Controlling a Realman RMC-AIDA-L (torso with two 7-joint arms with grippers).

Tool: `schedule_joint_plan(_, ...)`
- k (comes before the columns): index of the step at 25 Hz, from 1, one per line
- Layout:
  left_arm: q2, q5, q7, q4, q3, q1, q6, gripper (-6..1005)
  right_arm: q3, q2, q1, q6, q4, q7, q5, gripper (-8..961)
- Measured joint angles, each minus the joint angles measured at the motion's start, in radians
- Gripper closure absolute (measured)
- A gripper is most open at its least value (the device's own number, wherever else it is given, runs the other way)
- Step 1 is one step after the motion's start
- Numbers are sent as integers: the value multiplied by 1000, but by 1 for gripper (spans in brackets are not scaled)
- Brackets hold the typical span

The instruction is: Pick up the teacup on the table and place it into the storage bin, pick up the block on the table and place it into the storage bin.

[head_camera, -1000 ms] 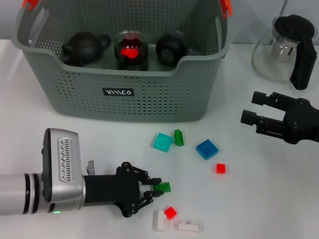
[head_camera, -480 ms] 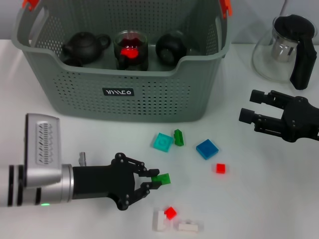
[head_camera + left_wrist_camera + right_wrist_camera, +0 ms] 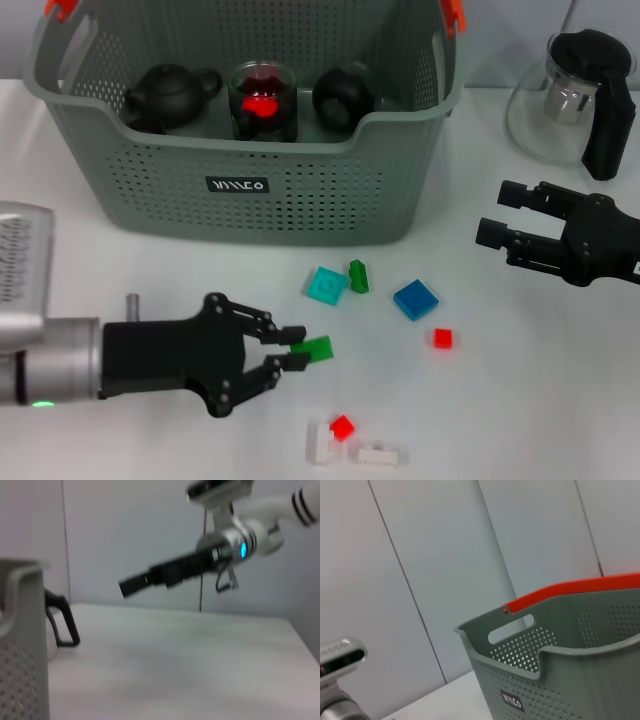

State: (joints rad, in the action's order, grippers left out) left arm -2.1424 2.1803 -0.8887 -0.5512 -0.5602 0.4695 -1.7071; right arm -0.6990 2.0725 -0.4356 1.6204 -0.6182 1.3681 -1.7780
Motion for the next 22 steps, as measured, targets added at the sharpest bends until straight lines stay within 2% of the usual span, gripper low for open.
schedule_joint_plan(8, 25, -11, 2, -11, 154, 3, -178, 801, 0, 0, 7, -1, 1, -2, 0, 147)
schedule_joint_plan(12, 35, -95, 5, -12, 220, 21, -255, 798, 1, 0, 7, -1, 3, -6, 0, 147)
schedule_joint_plan(18, 41, -313, -16, -30, 230, 85, -241, 794, 1, 0, 0, -12, 5, -14, 3, 147)
schedule_joint_plan(22, 45, -343, -217, -129, 199, 176, -158, 792, 0, 1, -5, -15, 6, -16, 2, 146)
